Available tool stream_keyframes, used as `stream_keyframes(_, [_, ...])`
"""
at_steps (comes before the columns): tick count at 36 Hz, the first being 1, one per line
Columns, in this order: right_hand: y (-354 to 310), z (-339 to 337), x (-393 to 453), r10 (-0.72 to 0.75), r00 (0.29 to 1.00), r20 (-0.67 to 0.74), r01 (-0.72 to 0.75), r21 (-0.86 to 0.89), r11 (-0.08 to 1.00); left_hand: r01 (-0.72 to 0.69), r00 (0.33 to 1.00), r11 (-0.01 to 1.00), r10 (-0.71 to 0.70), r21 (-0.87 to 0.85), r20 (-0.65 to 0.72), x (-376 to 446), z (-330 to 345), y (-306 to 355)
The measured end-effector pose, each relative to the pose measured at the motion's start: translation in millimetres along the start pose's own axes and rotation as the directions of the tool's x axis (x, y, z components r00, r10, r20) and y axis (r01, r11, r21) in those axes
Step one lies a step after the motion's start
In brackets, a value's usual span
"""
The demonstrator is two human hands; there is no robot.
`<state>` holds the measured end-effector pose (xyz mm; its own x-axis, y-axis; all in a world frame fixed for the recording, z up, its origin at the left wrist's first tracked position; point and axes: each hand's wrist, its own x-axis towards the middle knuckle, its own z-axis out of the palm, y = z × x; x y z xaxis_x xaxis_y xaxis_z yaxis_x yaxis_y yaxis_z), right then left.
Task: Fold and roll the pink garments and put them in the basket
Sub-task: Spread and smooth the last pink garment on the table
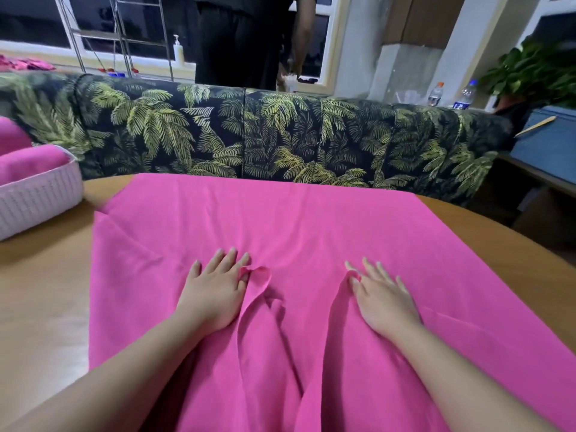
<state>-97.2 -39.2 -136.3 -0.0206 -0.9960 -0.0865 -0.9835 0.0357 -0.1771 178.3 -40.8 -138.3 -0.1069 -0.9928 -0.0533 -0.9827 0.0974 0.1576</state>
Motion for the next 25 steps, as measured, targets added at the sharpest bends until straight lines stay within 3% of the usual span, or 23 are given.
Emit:
stream_keyframes(13, [9, 10, -132, 0.019, 0.999, 0.037, -0.019, 0.024, 1.000, -0.046, 0.998, 0.999, 0.046, -0.002, 0.035, -126, 8, 12])
stream_keyframes(15, [10, 10, -139, 0.021, 0.999, 0.029, -0.023, 0.059, 0.998, -0.046, 0.997, 0.998, 0.048, -0.036, 0.053, -133, 3, 12])
stream_keyframes(17, [5, 3, -141, 0.016, 0.999, -0.043, -0.008, 0.187, 0.982, -0.062, 0.997, 0.982, 0.070, -0.178, 0.040, -130, -9, 7])
stream_keyframes(21, [-15, -33, -125, -0.014, 0.935, -0.355, 0.177, 0.430, 0.885, -0.278, 0.959, 0.814, 0.201, -0.510, -0.202, -107, -47, -3])
stream_keyframes(25, [-35, -87, -65, 0.089, 0.817, -0.570, 0.322, 0.578, 0.750, -0.342, 0.869, 0.734, 0.009, -0.587, -0.495, -50, -107, 17])
